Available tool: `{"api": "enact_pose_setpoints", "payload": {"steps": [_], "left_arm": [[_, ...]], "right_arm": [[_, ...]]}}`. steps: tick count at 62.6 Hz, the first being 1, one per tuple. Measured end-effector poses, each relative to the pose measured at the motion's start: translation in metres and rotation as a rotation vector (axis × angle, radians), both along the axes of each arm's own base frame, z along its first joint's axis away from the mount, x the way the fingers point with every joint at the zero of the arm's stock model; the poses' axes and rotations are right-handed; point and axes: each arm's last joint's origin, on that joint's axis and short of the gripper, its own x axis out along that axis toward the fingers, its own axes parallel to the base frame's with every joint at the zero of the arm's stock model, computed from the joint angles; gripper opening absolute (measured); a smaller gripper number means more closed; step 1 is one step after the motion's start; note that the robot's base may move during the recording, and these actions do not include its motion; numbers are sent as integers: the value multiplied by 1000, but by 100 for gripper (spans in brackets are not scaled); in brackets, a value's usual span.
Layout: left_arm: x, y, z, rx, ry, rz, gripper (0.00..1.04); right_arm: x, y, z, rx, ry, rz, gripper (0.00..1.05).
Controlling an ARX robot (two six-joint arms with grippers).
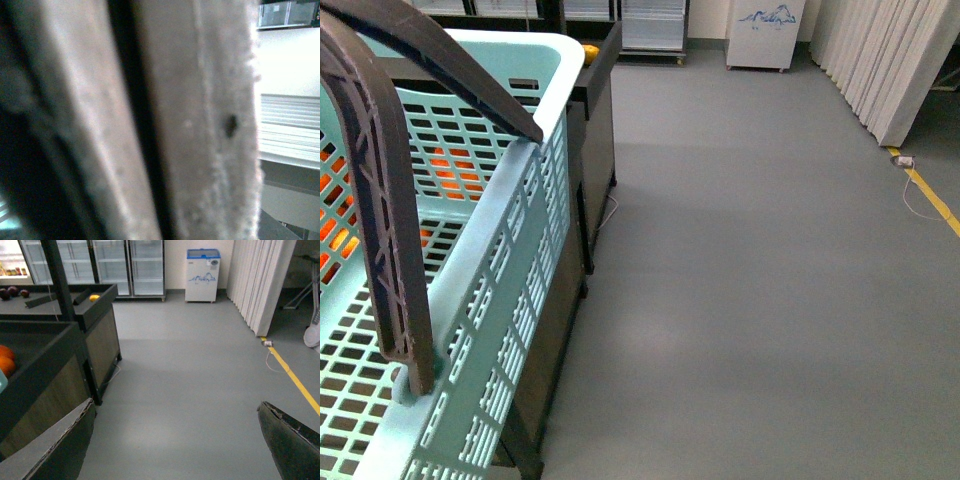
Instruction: Pick lemon and mango into basket
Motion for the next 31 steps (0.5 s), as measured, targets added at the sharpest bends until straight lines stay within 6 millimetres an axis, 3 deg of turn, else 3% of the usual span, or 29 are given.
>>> {"api": "enact_pose_setpoints", "payload": {"steps": [31], "left_arm": [[0,0,0,1,1,1,28]], "right_arm": [[0,0,0,0,-2,3,96]]}}
